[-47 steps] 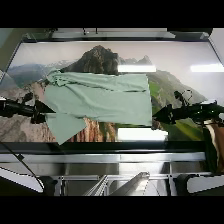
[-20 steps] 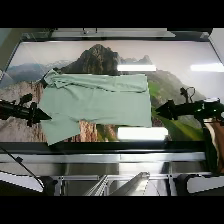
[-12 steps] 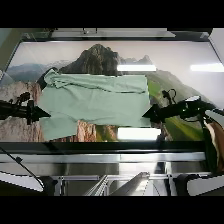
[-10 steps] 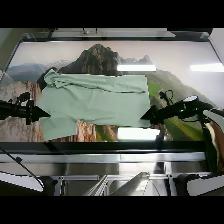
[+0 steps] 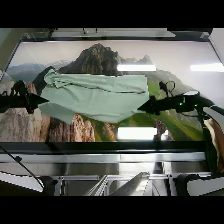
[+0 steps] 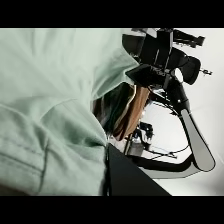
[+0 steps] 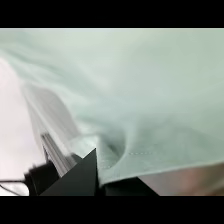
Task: Fold the shirts.
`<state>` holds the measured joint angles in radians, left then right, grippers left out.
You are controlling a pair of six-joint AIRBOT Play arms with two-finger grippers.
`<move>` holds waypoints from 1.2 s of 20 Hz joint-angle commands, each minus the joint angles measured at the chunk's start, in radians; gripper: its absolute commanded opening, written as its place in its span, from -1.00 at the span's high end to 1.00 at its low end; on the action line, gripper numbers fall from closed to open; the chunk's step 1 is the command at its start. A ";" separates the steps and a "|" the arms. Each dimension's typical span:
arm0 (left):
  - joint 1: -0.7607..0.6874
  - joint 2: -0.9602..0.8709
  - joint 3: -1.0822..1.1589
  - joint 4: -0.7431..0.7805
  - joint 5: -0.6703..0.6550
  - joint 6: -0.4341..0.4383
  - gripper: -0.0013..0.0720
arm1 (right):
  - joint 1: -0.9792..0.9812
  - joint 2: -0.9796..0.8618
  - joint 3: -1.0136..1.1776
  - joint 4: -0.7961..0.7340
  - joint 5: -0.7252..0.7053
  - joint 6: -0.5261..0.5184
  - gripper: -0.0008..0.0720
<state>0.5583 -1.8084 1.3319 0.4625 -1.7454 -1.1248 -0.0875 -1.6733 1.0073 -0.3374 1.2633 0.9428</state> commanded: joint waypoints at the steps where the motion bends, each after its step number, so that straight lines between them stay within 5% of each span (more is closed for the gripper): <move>1: -0.011 -0.005 0.169 -0.060 0.099 -0.007 0.92 | -0.032 -0.005 0.161 0.068 -0.037 0.033 0.91; 14: -0.122 -0.437 0.774 0.017 0.266 -0.133 0.93 | -0.042 -0.368 0.527 0.062 -0.188 0.035 0.91; 21: -0.132 -0.446 0.702 0.026 0.488 -0.002 0.93 | -0.039 -0.389 0.541 0.060 -0.239 0.011 0.92; 24: -0.155 -0.446 0.700 0.163 0.519 -0.002 0.92 | -0.039 -0.415 0.541 0.045 -0.238 0.016 0.92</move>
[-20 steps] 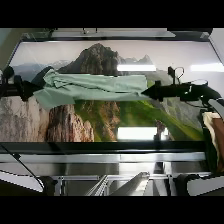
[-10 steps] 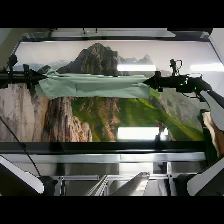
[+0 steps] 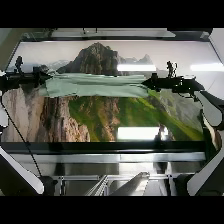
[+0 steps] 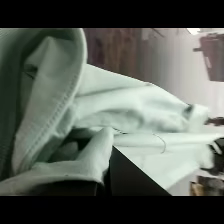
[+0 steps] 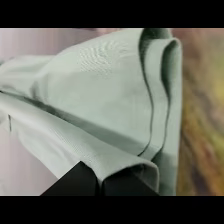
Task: Fold the shirts.
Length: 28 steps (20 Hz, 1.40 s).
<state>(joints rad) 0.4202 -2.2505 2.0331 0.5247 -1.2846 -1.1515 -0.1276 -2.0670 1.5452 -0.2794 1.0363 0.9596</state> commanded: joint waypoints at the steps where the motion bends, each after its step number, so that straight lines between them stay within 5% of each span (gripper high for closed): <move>1: -0.030 -0.003 -0.001 0.134 0.065 0.026 0.92 | 0.000 -0.026 0.003 -0.013 -0.011 -0.001 0.92; 9: -0.106 0.000 -0.001 0.137 0.125 0.114 0.92 | 0.009 -0.032 0.003 0.011 -0.009 -0.029 0.91; 10: -0.106 0.003 -0.001 0.136 0.124 0.114 0.80 | 0.006 -0.030 0.003 0.032 0.006 -0.036 0.70; 11: -0.105 0.012 -0.001 0.138 0.118 0.114 0.07 | -0.002 -0.026 0.008 0.050 0.029 -0.036 0.13; 13: -0.095 0.044 -0.001 0.135 0.104 0.112 -1.00 | -0.026 -0.018 0.040 0.052 0.108 -0.045 -0.01; 17: -0.070 0.153 -0.001 0.130 0.086 0.114 -0.95 | -0.096 0.021 0.085 0.051 0.174 -0.045 -0.10; 18: -0.059 0.186 -0.001 0.130 0.105 0.114 -0.95 | -0.111 0.024 0.090 0.044 0.147 -0.047 -0.54; 19: -0.046 0.216 -0.001 0.129 0.117 0.114 -0.95 | -0.121 0.023 0.090 0.028 0.107 -0.046 -0.71; 22: -0.023 0.287 -0.001 0.128 0.073 0.064 -0.94 | -0.116 -0.004 0.090 -0.066 0.054 0.031 -0.71; 23: -0.023 0.298 -0.001 0.128 0.043 0.042 -0.80 | -0.104 -0.021 0.090 -0.087 0.060 0.072 -0.71; 24: -0.026 0.305 -0.001 0.128 0.009 0.014 -0.24 | -0.088 -0.044 0.090 -0.088 0.072 0.093 -0.71; 25: -0.037 0.307 -0.001 0.128 -0.020 0.005 0.64 | -0.070 -0.061 0.090 -0.087 0.084 0.093 -0.70; 26: -0.047 0.307 -0.001 0.128 -0.043 0.004 0.94 | -0.048 -0.077 0.090 -0.087 0.089 0.105 -0.70; 28: -0.078 0.307 -0.005 0.129 -0.080 0.004 0.95 | -0.005 -0.098 0.090 -0.087 0.070 0.116 -0.70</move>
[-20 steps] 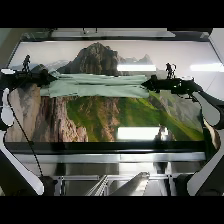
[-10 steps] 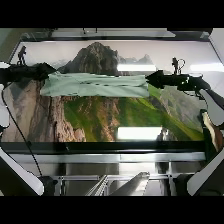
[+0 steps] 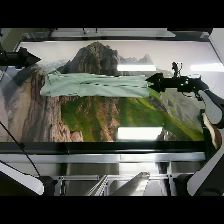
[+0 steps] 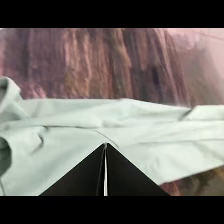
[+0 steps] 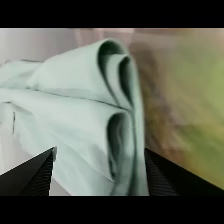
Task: Fold the shirts.
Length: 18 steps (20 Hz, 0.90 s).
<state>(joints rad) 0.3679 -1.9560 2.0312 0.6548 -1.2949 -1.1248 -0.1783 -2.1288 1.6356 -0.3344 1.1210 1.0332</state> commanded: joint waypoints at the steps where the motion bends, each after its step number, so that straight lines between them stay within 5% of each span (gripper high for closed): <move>1: -0.049 0.012 -0.003 0.003 -0.079 -0.023 0.95 | 0.064 -0.047 0.002 -0.026 -0.026 0.045 -0.69; 4: -0.135 0.012 -0.004 0.009 -0.092 -0.023 0.94 | 0.092 -0.066 0.029 0.007 -0.025 0.045 0.08; 6: -0.209 0.012 -0.028 0.010 -0.088 -0.023 0.95 | 0.095 -0.065 0.051 0.022 -0.020 0.041 0.91; 10: -0.360 0.012 -0.185 0.040 0.060 -0.022 0.95 | 0.093 -0.013 0.092 0.019 0.026 0.041 0.92; 15: -0.575 -0.003 -0.323 0.286 0.420 -0.076 0.95 | 0.093 0.171 0.093 0.016 0.101 0.041 0.91; 18: -0.674 -0.113 -0.235 0.346 0.412 -0.135 0.95 | 0.092 0.291 0.093 0.013 0.152 0.066 0.91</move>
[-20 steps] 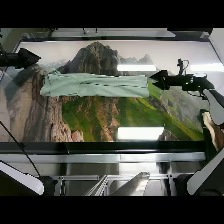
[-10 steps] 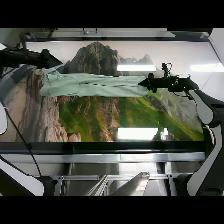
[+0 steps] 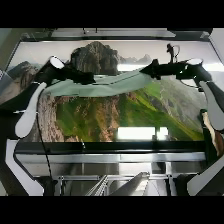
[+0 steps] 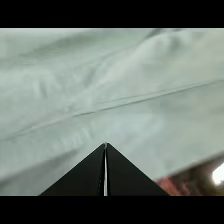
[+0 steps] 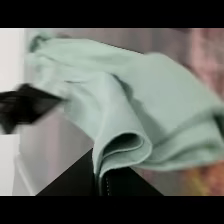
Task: Fold the shirts.
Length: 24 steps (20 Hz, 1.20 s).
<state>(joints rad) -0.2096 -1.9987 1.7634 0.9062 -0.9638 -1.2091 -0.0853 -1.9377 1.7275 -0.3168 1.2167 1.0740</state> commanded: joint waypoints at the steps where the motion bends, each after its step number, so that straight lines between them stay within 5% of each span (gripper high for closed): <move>1: -0.122 -0.117 0.081 0.097 0.067 -0.064 0.95 | -0.001 0.130 0.001 -0.004 0.074 0.037 0.91; 7: -0.166 -0.211 0.365 0.084 -0.212 -0.148 0.95 | -0.016 0.183 0.010 -0.115 0.110 0.108 0.92; 10: -0.093 -0.003 0.346 0.060 -0.445 -0.103 0.93 | -0.030 0.183 0.045 -0.196 0.108 0.177 0.92; 12: -0.005 0.204 0.253 0.062 -0.466 -0.089 0.93 | 0.020 0.183 0.053 -0.137 0.034 0.175 0.92; 17: 0.241 0.622 0.100 0.060 -0.467 -0.102 0.92 | 0.447 0.069 0.089 0.083 -0.547 -0.071 0.91; 22: 0.366 0.822 -0.124 0.060 -0.455 -0.101 0.92 | 0.834 -0.329 0.458 0.346 -0.981 -0.313 0.89; 23: 0.371 0.846 -0.176 0.060 -0.449 -0.101 0.92 | 0.867 -0.355 0.457 0.431 -1.037 -0.365 0.32; 24: 0.372 0.866 -0.229 0.061 -0.442 -0.101 0.92 | 0.887 -0.357 0.428 0.488 -1.082 -0.399 -0.75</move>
<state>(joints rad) 0.1230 -1.2247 1.6699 0.9661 -1.4189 -1.3098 0.6697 -2.1822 2.0880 -0.0391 0.3809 0.8383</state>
